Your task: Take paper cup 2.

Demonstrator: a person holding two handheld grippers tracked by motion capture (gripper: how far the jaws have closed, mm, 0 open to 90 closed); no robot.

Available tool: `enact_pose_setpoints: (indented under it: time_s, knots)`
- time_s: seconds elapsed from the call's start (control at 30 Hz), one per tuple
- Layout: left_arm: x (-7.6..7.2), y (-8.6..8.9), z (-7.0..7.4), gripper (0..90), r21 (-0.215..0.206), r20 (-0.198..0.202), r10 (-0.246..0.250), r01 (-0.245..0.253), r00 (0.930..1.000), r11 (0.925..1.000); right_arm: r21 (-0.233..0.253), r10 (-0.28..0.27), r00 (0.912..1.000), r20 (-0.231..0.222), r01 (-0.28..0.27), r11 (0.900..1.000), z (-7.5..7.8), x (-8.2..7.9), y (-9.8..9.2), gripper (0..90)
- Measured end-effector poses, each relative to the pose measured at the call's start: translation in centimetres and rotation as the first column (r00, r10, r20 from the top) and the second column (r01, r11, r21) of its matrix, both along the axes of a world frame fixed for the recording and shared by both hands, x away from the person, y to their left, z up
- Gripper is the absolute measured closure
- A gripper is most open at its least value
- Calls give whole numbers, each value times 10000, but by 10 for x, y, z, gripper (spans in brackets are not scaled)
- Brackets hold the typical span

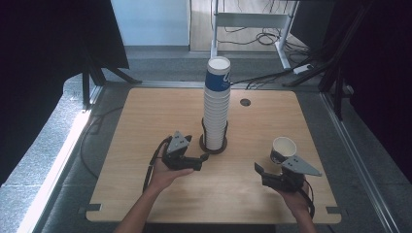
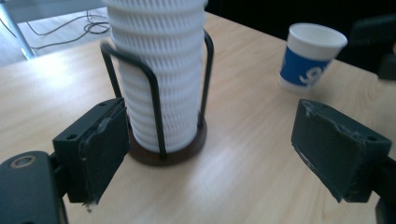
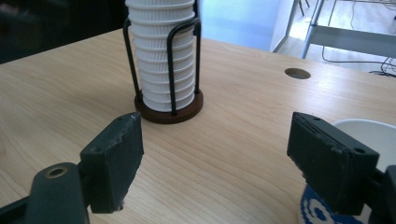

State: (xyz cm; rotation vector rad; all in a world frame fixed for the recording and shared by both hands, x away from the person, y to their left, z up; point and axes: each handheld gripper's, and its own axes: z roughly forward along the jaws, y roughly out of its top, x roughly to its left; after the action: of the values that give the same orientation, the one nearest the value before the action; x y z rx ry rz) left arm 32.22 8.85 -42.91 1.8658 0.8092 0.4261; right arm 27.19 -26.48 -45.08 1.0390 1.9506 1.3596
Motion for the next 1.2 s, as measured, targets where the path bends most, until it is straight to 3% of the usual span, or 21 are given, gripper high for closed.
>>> enact_pose_setpoints:
  time_s: [0.07,0.27,0.4,0.6,0.97,1.2]
  knots:
    - [8,-4,5,117,-257,-26,8,-9,10000,9997,-100,75,10000,32,-75,9999,0,0,4,191]
    - [34,-18,17,109,-239,191,268,-263,9995,9994,-283,301,9995,122,-297,9992,0,-2,13,194]
    - [45,-19,20,107,-580,138,266,-258,9995,9980,-324,382,9992,149,-377,9988,1,-2,14,195]
    - [55,-24,24,96,-405,285,205,-193,9994,9990,-338,440,9990,99,-436,9985,0,-2,16,194]
    - [81,-27,28,89,-285,295,-368,376,9989,9989,-413,610,9981,61,-607,9973,-1,-2,21,195]
    - [100,-29,28,84,-622,79,-679,683,9977,9957,-377,648,9979,-3,-648,9972,0,-1,19,195]
